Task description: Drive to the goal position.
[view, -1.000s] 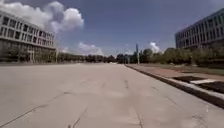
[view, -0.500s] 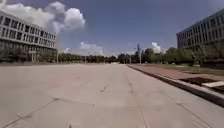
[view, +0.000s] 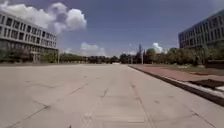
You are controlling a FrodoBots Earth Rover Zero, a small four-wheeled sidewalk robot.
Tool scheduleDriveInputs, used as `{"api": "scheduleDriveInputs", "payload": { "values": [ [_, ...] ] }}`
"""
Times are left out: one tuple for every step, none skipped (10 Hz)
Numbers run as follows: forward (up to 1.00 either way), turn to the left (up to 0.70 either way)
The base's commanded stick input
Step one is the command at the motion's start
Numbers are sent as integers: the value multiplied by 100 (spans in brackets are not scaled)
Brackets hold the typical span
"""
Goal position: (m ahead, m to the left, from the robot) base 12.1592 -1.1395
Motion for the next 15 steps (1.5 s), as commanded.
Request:
{"api": "scheduleDriveInputs", "payload": {
  "values": [
    [70, -29],
    [70, -23],
    [70, -2],
    [70, 0],
    [70, 0],
    [70, 0],
    [70, 0],
    [70, 0],
    [70, 0],
    [70, 0],
    [70, 0],
    [70, 0],
    [70, 0],
    [70, 0],
    [70, 0]
  ]
}}
